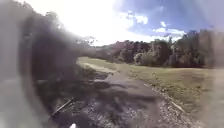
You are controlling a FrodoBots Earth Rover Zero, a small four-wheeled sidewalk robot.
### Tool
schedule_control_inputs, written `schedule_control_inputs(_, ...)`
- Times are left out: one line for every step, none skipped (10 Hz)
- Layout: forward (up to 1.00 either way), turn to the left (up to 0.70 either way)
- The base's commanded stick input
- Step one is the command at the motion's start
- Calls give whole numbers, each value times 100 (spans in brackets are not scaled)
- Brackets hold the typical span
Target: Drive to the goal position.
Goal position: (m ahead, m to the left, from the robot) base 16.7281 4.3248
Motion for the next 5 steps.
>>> schedule_control_inputs(100, 0)
schedule_control_inputs(100, 0)
schedule_control_inputs(100, 0)
schedule_control_inputs(100, 0)
schedule_control_inputs(100, 0)
